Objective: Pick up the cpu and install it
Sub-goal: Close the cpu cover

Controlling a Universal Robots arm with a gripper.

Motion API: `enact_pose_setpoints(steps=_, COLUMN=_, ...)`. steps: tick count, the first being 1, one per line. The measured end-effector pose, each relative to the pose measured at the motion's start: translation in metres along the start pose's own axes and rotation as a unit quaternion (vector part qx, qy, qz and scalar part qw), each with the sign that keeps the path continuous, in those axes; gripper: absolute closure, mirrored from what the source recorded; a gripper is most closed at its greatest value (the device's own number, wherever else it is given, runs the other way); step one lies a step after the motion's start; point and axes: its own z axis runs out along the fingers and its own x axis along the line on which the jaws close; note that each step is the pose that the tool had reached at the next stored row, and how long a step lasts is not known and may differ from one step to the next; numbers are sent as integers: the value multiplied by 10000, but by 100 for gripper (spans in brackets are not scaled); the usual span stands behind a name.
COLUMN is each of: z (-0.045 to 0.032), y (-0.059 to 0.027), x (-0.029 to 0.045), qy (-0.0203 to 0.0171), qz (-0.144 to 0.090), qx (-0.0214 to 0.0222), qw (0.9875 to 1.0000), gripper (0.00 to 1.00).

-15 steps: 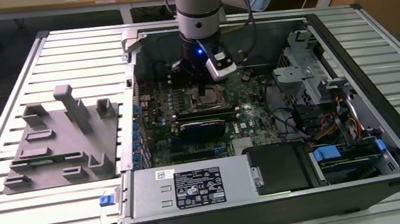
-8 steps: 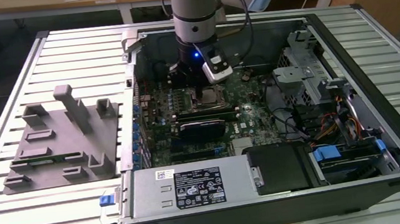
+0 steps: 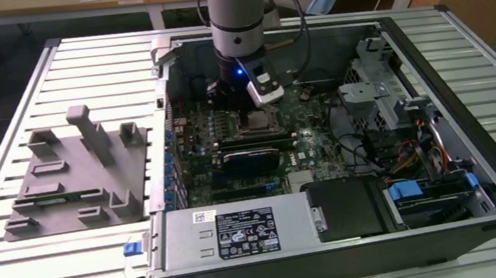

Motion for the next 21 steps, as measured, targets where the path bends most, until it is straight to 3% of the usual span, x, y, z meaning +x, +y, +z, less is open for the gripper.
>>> enact_pose_setpoints(steps=5, z=8, y=-4, x=33, qy=-1, qz=-4, qx=-2, qw=10000, gripper=89)
enact_pose_setpoints(steps=21, z=35, y=-6, x=45, qy=0, qz=-18, qx=-2, qw=10000, gripper=89)
